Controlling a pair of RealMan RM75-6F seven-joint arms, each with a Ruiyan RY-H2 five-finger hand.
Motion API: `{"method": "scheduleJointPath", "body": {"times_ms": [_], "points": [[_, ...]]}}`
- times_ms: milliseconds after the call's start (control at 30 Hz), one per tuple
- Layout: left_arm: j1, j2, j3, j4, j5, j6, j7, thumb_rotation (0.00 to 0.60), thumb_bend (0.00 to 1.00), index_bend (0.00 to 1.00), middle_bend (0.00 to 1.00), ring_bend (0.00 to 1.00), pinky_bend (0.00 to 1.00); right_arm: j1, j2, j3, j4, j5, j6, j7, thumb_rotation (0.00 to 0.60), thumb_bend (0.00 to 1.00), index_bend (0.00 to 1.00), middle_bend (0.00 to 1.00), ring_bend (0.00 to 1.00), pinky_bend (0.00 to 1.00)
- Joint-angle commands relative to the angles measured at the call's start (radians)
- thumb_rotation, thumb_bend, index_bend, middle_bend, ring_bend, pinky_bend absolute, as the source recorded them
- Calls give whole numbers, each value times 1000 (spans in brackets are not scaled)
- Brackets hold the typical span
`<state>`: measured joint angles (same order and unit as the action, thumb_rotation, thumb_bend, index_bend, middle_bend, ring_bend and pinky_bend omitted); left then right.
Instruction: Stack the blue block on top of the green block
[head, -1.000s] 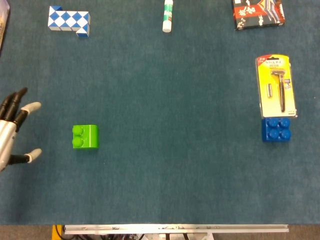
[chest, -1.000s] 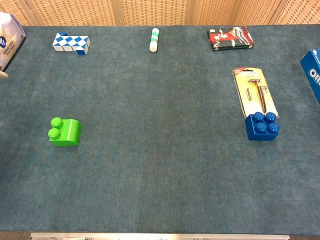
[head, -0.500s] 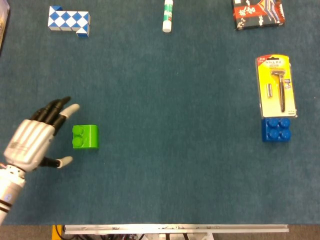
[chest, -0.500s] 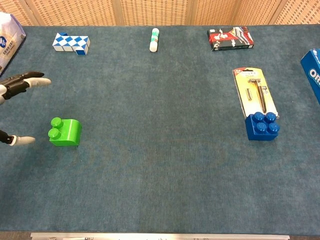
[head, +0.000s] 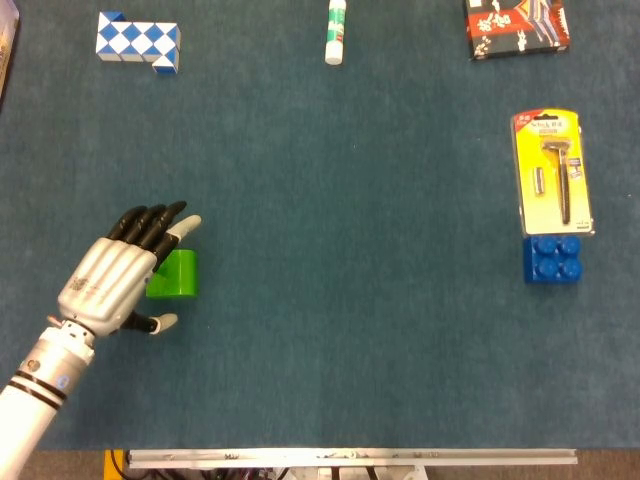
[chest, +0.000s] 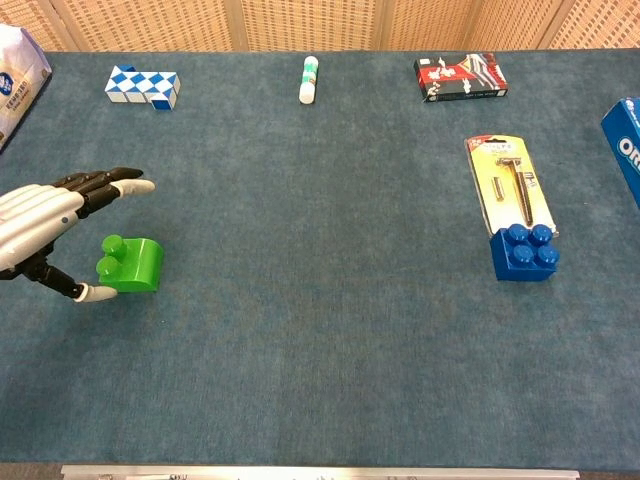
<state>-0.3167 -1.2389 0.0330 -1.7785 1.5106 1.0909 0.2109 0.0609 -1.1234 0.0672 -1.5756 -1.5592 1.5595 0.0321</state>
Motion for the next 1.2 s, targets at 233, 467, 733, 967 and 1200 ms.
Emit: {"method": "scheduleJointPath", "body": {"times_ms": [233, 467, 733, 967, 1200], "points": [[-16, -48, 0, 52, -70, -38, 31, 600, 24, 0, 0, 0, 48, -2, 3, 1, -2, 1, 2, 3, 600, 433, 393, 299, 273, 330], [-32, -74, 0, 72, -91, -57, 23, 600, 23, 0, 0, 0, 48, -3, 3, 1, -3, -1, 3, 2, 600, 433, 393, 299, 273, 330], [-55, -110, -17, 120, -135, -80, 23, 600, 23, 0, 0, 0, 48, -3, 4, 2, -3, 1, 2, 2, 600, 432, 393, 299, 273, 330], [-65, -126, -25, 163, -173, -85, 35, 600, 24, 0, 0, 0, 48, -5, 5, 3, -4, 1, 4, 4, 600, 432, 393, 299, 273, 330], [-65, -125, -36, 194, -198, -60, 63, 600, 23, 0, 0, 0, 48, -4, 5, 3, -3, 0, 3, 3, 600, 431, 393, 299, 273, 330]]}}
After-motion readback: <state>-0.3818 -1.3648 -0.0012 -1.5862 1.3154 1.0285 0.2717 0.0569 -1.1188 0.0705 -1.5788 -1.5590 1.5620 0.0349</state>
